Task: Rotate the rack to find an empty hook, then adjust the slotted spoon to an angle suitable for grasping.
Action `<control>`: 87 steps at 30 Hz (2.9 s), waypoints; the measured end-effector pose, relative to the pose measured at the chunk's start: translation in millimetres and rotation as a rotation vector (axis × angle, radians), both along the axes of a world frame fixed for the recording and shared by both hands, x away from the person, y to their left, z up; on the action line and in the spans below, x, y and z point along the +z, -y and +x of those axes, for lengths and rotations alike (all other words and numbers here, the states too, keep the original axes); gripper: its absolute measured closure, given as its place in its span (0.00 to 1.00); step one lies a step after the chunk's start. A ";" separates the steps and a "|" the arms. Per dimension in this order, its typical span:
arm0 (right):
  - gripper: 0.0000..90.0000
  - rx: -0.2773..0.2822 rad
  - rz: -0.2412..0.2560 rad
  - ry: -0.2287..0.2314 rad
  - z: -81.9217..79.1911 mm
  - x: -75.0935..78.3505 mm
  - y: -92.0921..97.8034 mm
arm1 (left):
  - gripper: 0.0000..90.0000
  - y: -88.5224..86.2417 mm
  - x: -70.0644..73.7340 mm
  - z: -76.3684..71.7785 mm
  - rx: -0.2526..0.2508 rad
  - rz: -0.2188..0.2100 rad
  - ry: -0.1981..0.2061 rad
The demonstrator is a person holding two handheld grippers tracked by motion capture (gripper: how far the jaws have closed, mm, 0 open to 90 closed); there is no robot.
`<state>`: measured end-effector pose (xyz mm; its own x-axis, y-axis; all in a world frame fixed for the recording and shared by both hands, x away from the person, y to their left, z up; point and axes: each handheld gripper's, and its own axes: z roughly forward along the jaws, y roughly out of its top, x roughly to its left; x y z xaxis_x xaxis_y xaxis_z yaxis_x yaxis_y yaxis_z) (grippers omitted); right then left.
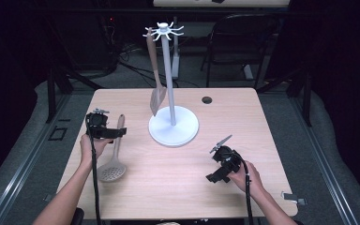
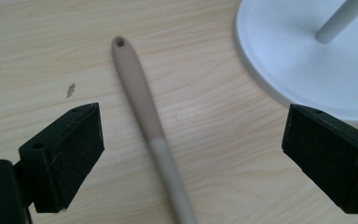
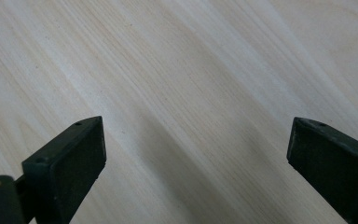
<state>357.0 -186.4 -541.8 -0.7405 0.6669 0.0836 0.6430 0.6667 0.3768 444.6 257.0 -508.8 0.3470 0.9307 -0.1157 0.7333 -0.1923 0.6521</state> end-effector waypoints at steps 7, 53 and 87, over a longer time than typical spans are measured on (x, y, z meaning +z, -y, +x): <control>0.05 0.004 -0.010 -0.015 1.0 -2.9 -1.7 | 0.18 -0.7 -18.3 8.3 0.023 0.046 -0.082; 0.06 0.002 -0.044 -0.037 2.0 -5.7 -1.7 | 0.74 2.7 -47.5 16.5 -0.015 0.134 -0.182; 0.06 0.007 -0.045 -0.031 1.4 -5.9 -2.3 | 0.80 0.3 -38.1 -7.6 -0.135 0.163 -0.241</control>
<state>358.4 -184.1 -547.7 -0.7424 0.6656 0.0766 0.6494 0.6867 0.3267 437.0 256.7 -546.9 0.4495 0.8910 -0.0630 0.8238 -0.3863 0.4150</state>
